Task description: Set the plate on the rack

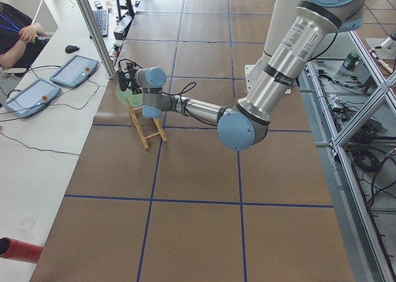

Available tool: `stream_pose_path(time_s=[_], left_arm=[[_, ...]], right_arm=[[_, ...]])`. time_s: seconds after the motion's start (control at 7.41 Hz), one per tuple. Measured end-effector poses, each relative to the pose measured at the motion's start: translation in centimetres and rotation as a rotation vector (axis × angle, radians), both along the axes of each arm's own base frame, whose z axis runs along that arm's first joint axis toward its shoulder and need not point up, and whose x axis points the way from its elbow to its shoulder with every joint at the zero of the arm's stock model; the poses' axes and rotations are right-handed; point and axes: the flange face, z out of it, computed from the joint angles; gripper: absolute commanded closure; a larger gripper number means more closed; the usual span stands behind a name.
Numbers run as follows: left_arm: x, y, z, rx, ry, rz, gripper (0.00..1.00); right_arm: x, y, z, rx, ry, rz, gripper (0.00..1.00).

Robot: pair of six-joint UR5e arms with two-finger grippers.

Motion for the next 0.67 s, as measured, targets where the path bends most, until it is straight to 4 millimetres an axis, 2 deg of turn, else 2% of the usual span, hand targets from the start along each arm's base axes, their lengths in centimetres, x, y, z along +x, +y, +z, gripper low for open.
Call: stream_pose_path(time_s=[0.27, 0.4, 0.67], left_arm=[[-3.1, -0.9, -1.0, 0.032, -0.209, 0.016, 0.0], [-4.7, -0.7, -1.4, 0.043, -0.332, 0.032, 0.0], [-8.1, 1.5, 0.5, 0.079, -0.549, 0.078, 0.0]], right_arm=[[0.0, 0.0, 0.0, 0.001, 0.0, 0.0, 0.0], [0.0, 0.0, 0.0, 0.001, 0.0, 0.0, 0.0], [0.0, 0.0, 0.0, 0.0, 0.0, 0.0, 0.0]])
